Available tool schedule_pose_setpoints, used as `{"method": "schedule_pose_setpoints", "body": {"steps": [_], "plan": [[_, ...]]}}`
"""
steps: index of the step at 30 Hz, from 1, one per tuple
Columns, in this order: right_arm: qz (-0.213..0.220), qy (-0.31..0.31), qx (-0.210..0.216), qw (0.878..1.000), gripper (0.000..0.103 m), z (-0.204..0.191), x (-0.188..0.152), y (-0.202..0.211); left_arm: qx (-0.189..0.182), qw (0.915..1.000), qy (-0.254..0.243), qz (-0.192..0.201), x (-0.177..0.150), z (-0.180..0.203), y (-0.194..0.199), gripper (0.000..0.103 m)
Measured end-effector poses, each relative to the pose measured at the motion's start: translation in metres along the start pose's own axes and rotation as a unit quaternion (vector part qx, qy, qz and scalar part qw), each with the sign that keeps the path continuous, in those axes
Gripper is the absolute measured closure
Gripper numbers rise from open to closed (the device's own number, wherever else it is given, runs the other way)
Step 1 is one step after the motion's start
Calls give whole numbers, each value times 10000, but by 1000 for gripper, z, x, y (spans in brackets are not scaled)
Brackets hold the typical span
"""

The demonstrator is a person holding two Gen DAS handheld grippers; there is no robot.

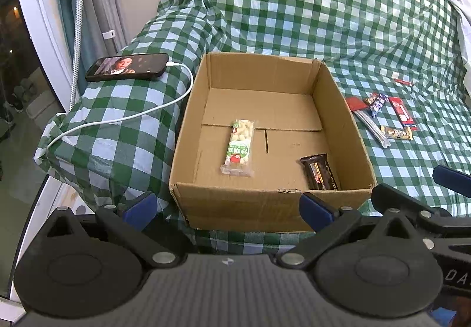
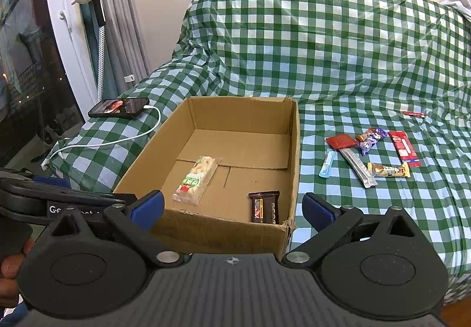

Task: Organize snacks
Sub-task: 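Move both tools back toward the remaining snacks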

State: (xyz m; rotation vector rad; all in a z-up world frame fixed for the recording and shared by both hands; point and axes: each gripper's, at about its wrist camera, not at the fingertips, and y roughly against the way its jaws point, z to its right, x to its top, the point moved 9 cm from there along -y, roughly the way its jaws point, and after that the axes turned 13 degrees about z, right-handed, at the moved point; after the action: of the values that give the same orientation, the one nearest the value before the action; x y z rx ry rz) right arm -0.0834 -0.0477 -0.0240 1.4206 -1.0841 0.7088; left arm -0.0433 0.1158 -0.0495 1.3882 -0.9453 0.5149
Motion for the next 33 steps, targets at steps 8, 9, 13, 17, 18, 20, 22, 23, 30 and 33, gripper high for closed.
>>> {"method": "schedule_pose_setpoints", "body": {"steps": [8, 9, 13, 17, 18, 20, 22, 23, 30, 33], "plan": [[-60, -129, 24, 9999, 3, 7, -3, -4, 21, 9999, -142, -73, 0, 6, -5, 0], [-66, -154, 25, 9999, 3, 8, -4, -5, 26, 9998, -170, -86, 0, 8, -6, 0], [-86, -259, 28, 9996, 3, 14, -5, -9, 29, 9995, -271, -145, 2, 13, -10, 0], [-69, -395, -14, 9992, 3, 25, -4, -11, 28, 9994, -302, -183, 9, 22, -14, 0], [-52, -441, -47, 9990, 3, 30, -4, -11, 19, 9993, -314, -185, 11, 26, -16, 0], [-18, -543, -136, 9984, 3, 42, -2, -12, -17, 9992, -358, -177, 18, 35, -20, 0], [39, -636, -269, 9976, 3, 57, 0, -12, -91, 9990, -419, -157, 27, 47, -24, 0], [74, -680, -363, 9970, 3, 67, 1, -12, -126, 9988, -445, -149, 31, 53, -26, 0], [306, -1002, -1177, 9875, 3, 154, 6, -6, -469, 9964, -704, -79, 67, 122, -49, 0], [381, -1056, -1539, 9817, 3, 195, 5, -6, -748, 9942, -736, -235, 79, 162, -66, 0]]}}
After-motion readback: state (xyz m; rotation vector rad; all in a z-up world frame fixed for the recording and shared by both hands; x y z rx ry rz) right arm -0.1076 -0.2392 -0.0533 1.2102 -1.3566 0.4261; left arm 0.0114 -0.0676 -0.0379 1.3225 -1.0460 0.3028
